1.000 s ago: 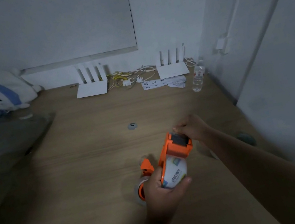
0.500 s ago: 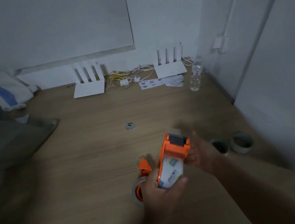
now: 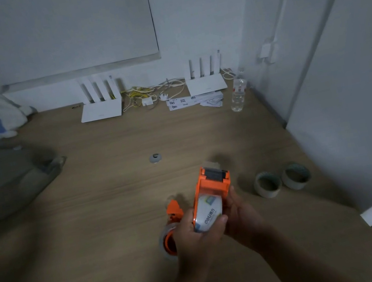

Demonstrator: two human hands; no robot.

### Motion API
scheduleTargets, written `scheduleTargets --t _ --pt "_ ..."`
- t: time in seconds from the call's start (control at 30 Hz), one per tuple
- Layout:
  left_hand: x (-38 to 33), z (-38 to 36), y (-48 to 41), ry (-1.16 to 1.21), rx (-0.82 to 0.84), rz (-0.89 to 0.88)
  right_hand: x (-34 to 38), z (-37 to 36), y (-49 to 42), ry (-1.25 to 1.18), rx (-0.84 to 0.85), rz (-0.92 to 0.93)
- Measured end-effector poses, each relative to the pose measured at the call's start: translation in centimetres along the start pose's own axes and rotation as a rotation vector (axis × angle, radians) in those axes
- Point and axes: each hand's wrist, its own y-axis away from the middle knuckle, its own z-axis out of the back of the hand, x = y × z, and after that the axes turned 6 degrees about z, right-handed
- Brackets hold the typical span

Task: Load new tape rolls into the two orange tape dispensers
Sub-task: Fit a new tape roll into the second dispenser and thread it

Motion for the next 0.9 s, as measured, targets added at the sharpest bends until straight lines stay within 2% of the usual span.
scheduleTargets --t 0.17,0.33,0.5,0.7,0.9 --pt "1.1 -0.3 -1.0 -0.109 -0.029 0.067 0.2 0.2 0.8 0.177 -0.02 -0.014" --pt "3.4 -0.3 -2.6 -0.203 0.097 0.091 -0.4 1.7 1.3 0.313 -0.027 0.186" --pt "5.9 -0.8 -4.0 -0.382 0.201 0.146 -1.3 3.5 -0.6 0.525 -0.25 0.303" --pt "6.4 -2.4 -4.3 -0.407 0.339 0.402 -3.0 6.7 -3.5 0.829 -0.397 0.289" --pt "9.9 -4.1 -4.7 -0.426 0.403 0.483 -1.0 5.0 -2.1 1.242 -0.365 0.162"
